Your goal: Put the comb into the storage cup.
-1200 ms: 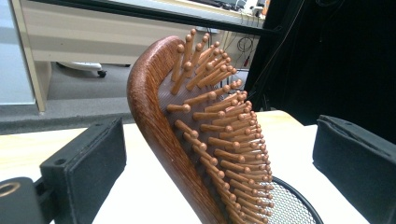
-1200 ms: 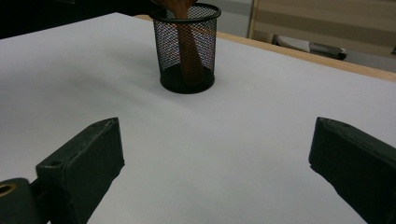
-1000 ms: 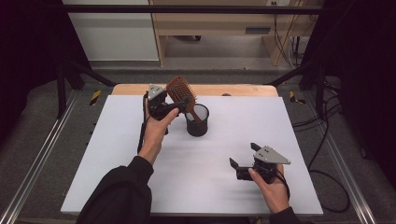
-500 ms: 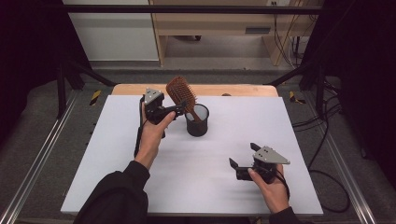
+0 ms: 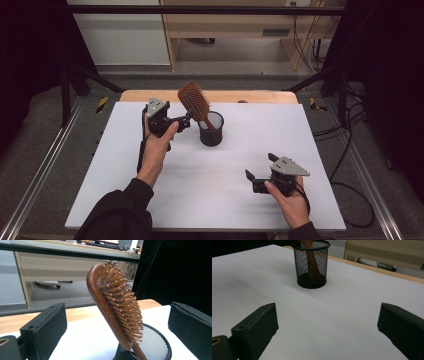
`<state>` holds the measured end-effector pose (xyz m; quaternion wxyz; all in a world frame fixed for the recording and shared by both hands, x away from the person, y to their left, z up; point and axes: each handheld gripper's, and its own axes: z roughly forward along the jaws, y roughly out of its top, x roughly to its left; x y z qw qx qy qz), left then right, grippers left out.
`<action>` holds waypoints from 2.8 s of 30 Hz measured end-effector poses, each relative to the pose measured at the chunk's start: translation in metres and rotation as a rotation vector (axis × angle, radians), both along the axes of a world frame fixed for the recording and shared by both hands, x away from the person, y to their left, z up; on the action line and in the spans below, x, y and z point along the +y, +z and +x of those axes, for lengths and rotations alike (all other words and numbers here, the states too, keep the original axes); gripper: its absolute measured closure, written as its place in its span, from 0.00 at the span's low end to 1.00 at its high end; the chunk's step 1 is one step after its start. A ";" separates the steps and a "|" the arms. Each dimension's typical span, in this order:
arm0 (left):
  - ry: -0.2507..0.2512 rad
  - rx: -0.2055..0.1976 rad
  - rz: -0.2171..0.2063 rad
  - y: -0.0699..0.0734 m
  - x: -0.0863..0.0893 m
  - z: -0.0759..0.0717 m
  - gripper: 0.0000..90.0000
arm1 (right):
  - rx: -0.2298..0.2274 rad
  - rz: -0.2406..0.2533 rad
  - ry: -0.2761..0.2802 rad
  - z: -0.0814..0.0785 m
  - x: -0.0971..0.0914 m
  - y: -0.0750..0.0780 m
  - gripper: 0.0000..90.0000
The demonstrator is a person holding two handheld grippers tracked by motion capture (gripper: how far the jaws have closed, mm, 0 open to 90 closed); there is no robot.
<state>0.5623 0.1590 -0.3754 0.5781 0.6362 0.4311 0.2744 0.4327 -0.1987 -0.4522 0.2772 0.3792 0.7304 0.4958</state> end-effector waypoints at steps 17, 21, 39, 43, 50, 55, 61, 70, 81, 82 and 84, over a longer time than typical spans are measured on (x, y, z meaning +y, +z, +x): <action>-0.006 -0.038 0.030 0.001 0.006 -0.015 0.03 | -0.005 0.008 0.000 0.000 -0.001 0.001 0.04; -0.012 -0.050 0.026 0.003 0.007 -0.020 0.03 | -0.003 0.010 0.003 0.000 -0.001 0.001 0.04; 0.001 -0.057 0.063 0.012 0.038 -0.047 0.03 | -0.006 0.018 0.007 0.000 -0.001 0.003 0.04; 0.002 -0.060 0.062 0.017 0.048 -0.054 0.03 | -0.012 0.022 0.009 -0.001 -0.002 0.005 0.04; -0.031 -0.096 0.077 0.020 0.072 -0.075 0.02 | -0.014 0.029 0.024 -0.001 -0.002 0.005 0.04; -0.005 -0.117 0.109 0.023 0.093 -0.092 0.02 | -0.014 0.026 0.033 0.000 0.000 0.005 0.04; 0.018 -0.122 0.110 0.022 0.116 -0.108 0.02 | -0.009 0.026 0.034 0.000 0.000 0.004 0.04; 0.030 -0.115 0.100 0.012 0.132 -0.116 0.02 | -0.012 0.033 0.031 0.001 -0.001 0.005 0.04; 0.010 -0.132 0.140 -0.007 0.132 -0.126 0.02 | -0.017 0.036 0.024 0.000 -0.004 0.006 0.04; 0.008 -0.131 0.141 -0.008 0.133 -0.126 0.02 | -0.018 0.038 0.023 -0.001 -0.004 0.006 0.04; 0.011 -0.125 0.133 -0.011 0.135 -0.128 0.02 | -0.020 0.041 0.021 -0.001 -0.006 0.006 0.04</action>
